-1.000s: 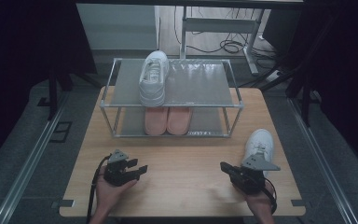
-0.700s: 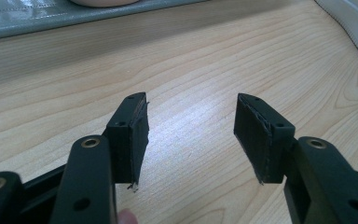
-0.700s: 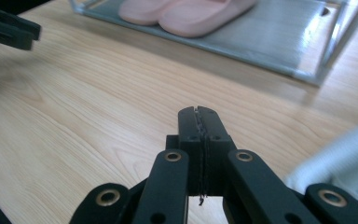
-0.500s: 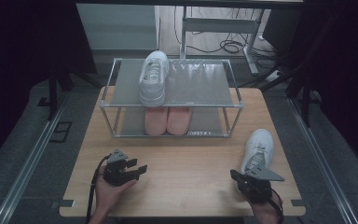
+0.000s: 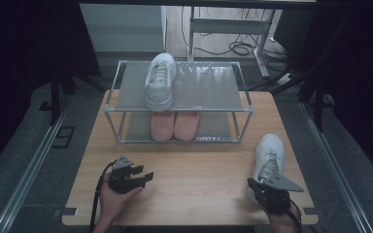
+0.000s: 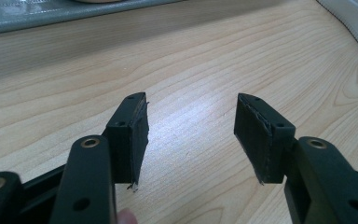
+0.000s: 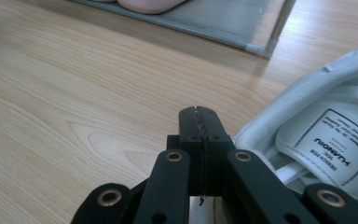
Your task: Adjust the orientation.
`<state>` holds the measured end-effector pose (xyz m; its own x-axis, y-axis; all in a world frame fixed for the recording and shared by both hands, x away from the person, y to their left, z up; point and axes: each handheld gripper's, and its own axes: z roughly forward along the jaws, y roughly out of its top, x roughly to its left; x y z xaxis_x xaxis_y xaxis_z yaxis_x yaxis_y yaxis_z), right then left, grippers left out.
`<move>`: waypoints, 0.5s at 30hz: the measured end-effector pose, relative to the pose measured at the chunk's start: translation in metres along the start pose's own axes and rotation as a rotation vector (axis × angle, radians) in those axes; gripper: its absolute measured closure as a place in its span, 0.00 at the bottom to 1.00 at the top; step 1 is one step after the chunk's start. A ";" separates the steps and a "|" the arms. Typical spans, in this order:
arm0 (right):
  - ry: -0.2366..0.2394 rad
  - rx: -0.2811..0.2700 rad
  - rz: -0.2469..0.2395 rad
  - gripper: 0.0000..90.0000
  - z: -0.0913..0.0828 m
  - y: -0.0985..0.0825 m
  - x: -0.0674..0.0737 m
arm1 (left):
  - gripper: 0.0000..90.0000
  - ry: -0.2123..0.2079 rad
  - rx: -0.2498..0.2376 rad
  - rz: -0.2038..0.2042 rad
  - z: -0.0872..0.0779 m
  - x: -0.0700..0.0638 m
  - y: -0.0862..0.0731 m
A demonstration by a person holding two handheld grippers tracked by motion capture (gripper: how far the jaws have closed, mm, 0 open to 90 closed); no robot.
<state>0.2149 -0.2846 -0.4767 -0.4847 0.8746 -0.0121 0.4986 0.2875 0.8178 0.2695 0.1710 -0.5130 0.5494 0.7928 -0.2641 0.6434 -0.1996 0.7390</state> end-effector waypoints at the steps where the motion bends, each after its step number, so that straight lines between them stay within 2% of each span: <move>1: -0.003 -0.002 0.002 1.00 -0.001 -0.001 -0.001 | 0.50 0.000 0.002 0.001 0.000 0.000 0.000; 15: -0.022 -0.009 0.022 1.00 -0.016 -0.012 -0.009 | 0.50 -0.002 0.011 -0.003 0.001 0.000 0.000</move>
<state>0.2014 -0.3022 -0.4773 -0.4580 0.8889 -0.0069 0.5020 0.2650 0.8233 0.2700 0.1702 -0.5142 0.5487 0.7921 -0.2676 0.6506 -0.2035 0.7317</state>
